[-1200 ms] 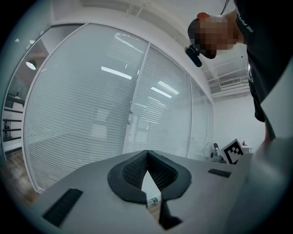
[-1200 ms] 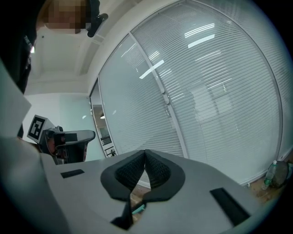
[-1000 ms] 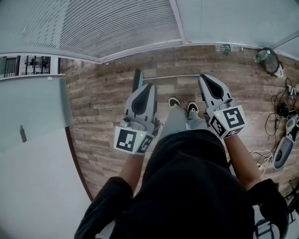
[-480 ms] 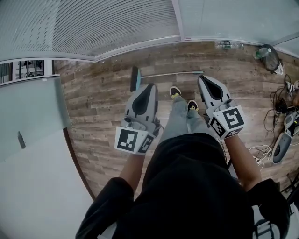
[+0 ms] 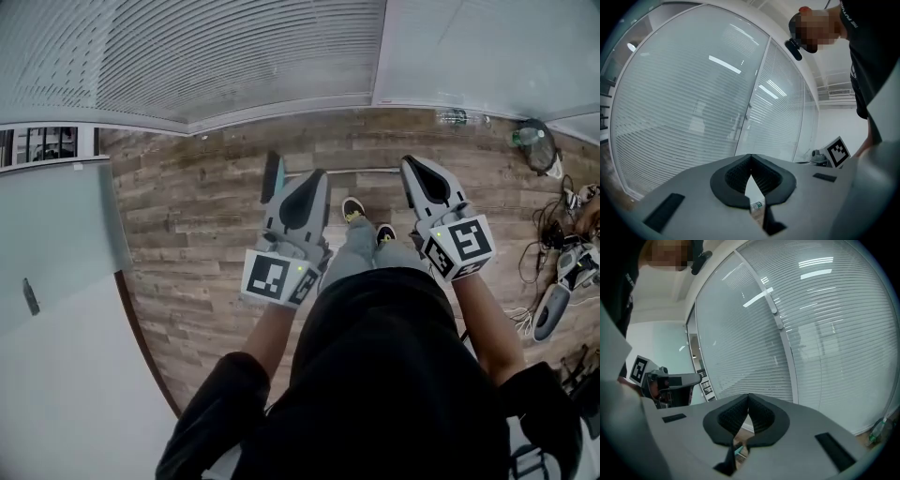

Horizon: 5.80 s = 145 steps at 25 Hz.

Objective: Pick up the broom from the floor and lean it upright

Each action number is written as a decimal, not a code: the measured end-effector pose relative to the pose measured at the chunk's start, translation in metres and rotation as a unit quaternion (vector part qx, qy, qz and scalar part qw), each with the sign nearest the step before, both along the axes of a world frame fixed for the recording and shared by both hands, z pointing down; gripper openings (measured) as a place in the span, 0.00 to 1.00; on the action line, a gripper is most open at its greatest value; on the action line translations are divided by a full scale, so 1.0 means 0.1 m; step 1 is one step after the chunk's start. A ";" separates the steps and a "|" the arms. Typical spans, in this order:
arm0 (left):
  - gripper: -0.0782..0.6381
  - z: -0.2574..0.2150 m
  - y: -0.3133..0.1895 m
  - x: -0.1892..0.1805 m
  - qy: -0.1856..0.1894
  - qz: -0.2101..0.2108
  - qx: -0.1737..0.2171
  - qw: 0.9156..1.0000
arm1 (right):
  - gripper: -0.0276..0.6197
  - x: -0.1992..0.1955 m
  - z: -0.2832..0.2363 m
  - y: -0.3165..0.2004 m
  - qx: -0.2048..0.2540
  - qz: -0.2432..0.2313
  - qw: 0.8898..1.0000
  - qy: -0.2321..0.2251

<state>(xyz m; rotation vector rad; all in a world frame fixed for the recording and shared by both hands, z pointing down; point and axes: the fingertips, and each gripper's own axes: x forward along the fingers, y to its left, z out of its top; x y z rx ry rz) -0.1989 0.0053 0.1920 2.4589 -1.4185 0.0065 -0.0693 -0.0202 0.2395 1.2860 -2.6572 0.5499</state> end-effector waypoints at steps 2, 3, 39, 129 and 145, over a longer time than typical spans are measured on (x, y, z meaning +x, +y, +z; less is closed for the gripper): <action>0.13 0.07 -0.11 -0.04 0.000 0.008 -0.003 1.000 | 0.07 -0.03 0.04 -0.11 -0.005 0.004 1.000 0.002; 0.13 0.10 -0.16 -0.04 0.000 0.012 -0.006 1.000 | 0.07 -0.03 0.07 -0.16 -0.010 0.009 1.000 0.003; 0.13 4.42 -0.64 0.90 -0.159 0.236 -0.208 0.936 | 0.07 0.49 4.24 -0.51 -0.283 0.097 0.954 0.026; 0.23 8.39 -0.92 0.06 -0.492 0.301 -0.257 0.775 | 0.20 0.04 7.17 -1.35 -0.359 0.297 0.871 -0.153; 0.23 6.47 -1.85 0.46 -0.386 0.182 -0.237 0.873 | 0.18 -0.17 4.63 -2.31 -0.184 0.114 0.973 -0.079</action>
